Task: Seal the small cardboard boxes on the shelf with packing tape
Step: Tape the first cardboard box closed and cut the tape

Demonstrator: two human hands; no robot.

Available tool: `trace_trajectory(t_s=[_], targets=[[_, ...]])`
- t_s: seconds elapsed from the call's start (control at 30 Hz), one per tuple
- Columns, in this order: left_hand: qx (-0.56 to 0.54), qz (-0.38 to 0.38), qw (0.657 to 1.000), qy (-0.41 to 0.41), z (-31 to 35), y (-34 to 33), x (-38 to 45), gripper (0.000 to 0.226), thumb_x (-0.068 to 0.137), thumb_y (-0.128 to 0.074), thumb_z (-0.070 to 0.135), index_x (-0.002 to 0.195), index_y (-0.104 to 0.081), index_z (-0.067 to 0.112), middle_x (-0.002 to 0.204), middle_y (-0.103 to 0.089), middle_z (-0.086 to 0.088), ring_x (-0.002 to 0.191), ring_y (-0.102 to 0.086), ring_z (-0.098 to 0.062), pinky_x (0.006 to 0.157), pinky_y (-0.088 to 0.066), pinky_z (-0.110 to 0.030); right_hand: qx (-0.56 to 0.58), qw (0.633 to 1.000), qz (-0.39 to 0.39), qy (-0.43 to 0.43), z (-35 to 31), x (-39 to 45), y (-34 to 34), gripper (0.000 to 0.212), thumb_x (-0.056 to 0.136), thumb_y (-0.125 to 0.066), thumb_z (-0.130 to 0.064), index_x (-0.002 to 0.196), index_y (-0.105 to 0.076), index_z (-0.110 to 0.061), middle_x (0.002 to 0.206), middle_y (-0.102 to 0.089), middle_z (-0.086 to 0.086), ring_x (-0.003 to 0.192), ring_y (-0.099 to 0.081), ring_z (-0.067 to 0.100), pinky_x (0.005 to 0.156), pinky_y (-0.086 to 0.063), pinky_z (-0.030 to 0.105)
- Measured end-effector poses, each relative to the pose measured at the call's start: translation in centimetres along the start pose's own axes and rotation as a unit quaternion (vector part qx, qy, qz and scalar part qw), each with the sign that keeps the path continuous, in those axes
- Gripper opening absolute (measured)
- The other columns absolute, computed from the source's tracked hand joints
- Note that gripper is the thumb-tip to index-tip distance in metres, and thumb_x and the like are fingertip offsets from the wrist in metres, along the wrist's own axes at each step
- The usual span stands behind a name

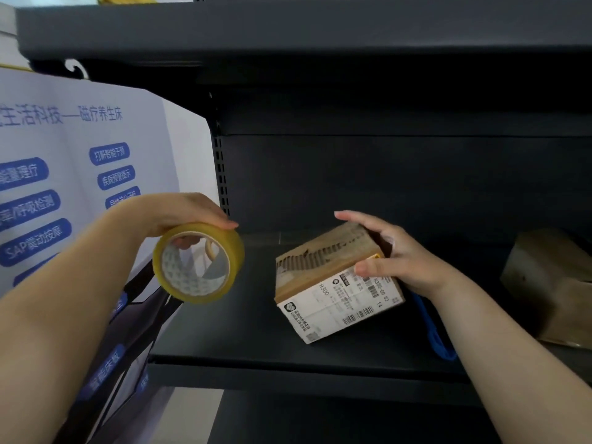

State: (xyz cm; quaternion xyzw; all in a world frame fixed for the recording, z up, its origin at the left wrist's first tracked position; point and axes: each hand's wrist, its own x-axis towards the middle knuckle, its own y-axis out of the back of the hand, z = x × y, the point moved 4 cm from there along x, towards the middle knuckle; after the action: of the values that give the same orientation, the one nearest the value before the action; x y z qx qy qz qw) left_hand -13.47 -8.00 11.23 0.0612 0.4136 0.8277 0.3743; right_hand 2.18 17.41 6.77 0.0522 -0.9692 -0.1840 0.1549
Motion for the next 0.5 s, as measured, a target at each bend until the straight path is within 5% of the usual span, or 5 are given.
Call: trace_trajectory(t_s=[0.13, 0.27, 0.5], targets=[[0.059, -0.024, 0.998, 0.002, -0.4, -1.6, 1.2, 0.056, 0.073, -0.066, 0.049, 0.095, -0.068, -0.002, 0.055, -0.056, -0.004, 0.042, -0.049, -0.011, 0.042, -0.043, -0.02, -0.021, 1.0, -0.005, -0.009, 0.7, -0.5, 0.4, 0.08, 0.055, -0.08, -0.041, 0.128, -0.047, -0.048, 0.131, -0.047, 0.004, 0.117, -0.053, 0.012, 0.092, -0.047, 0.03], [0.105, -0.05, 0.993, 0.017, 0.1, -2.8, 2.5, 0.04, 0.084, -0.063, 0.041, 0.096, -0.07, 0.003, 0.063, -0.058, -0.006, 0.049, -0.052, -0.013, 0.048, -0.046, -0.02, -0.063, 0.997, -0.016, -0.033, 1.7, -0.9, 0.9, 0.086, 0.055, -0.078, -0.043, 0.132, -0.04, -0.051, 0.132, -0.047, 0.0, 0.114, -0.048, -0.008, 0.086, -0.039, 0.005], [0.105, -0.129, 0.985, 0.035, 1.1, -5.1, 3.2, 0.03, 0.088, -0.058, 0.033, 0.097, -0.07, 0.008, 0.054, -0.062, 0.01, 0.048, -0.058, -0.002, 0.047, -0.047, -0.016, -0.042, 0.994, -0.048, -0.094, 3.9, -1.6, 1.3, 0.087, 0.052, -0.079, -0.038, 0.13, -0.043, -0.048, 0.127, -0.045, -0.001, 0.115, -0.051, 0.006, 0.095, -0.045, 0.026]])
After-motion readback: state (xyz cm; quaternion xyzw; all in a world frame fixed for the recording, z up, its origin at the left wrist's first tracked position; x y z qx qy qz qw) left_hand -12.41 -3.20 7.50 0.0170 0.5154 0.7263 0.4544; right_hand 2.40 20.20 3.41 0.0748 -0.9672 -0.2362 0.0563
